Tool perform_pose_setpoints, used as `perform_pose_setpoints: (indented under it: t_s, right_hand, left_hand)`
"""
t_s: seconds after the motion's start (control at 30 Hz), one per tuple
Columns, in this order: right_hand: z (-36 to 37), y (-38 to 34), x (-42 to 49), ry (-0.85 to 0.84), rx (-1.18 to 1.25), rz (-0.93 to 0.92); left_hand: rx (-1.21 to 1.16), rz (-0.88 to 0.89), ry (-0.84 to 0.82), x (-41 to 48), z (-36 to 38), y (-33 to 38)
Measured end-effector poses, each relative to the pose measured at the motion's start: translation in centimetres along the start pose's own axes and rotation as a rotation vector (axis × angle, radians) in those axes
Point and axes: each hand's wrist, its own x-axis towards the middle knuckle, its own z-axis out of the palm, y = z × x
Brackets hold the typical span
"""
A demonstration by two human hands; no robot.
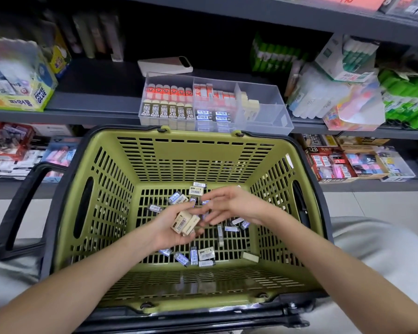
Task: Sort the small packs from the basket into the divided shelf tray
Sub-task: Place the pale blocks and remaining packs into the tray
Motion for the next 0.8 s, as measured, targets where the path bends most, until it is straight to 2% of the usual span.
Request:
perform_pose_setpoints:
  t_s: [0.03, 0.13, 0.23, 0.3, 0.37, 0.47, 0.57, 0.63, 0.7, 0.8]
  right_hand:
    - [-1.1, 0.3, -0.1, 0.031, -0.111, 0.047]
    - [-3.0, 3.2, 0.1, 0.059, -0.722, 0.337]
    - [-2.9, 7.5, 0.3, -0.002, -1.049, 0.592]
    - [-2.2, 9.5, 0.4, -0.061, -1.164, 0.599]
    - [-1.7, 10.6, 0.5, -0.113, -1.276, 0.53]
    - [-1.7, 10.6, 0.9, -0.112, -1.293, 0.437]
    - [-1.1, 9.1, 1.4, -0.054, -0.91, 0.298]
    - [0.3, 8.0, 2.0, -0.026, -0.762, 0.179]
    - [2.1, 8.0, 2.7, -0.045, -0.767, 0.124]
    - [4.2, 9.0, 3.6, -0.122, -0.941, 0.125]
  left_hand:
    - [0.016, 0.001, -0.018, 0.1, 0.0, 0.0]
    - [0.039, 0.01, -0.02, 0.2, 0.1, 0.1]
    - [0.049, 0.029, 0.037, 0.2, 0.0, 0.3]
    - [0.037, 0.045, 0.096, 0.0, -0.1, 0.7]
    - [-0.001, 0.07, 0.139, -0.2, -0.3, 1.2]
    - [-0.067, 0.108, 0.172, -0.6, -0.5, 2.2]
    - [-0.105, 0.134, 0.182, -0.9, -0.6, 3.1]
    - [-0.109, 0.141, 0.181, -1.0, -0.5, 3.4]
    - [-0.121, 0.145, 0.182, -1.2, -0.5, 3.6]
    - [-0.123, 0.148, 0.192, -1.3, -0.4, 3.6]
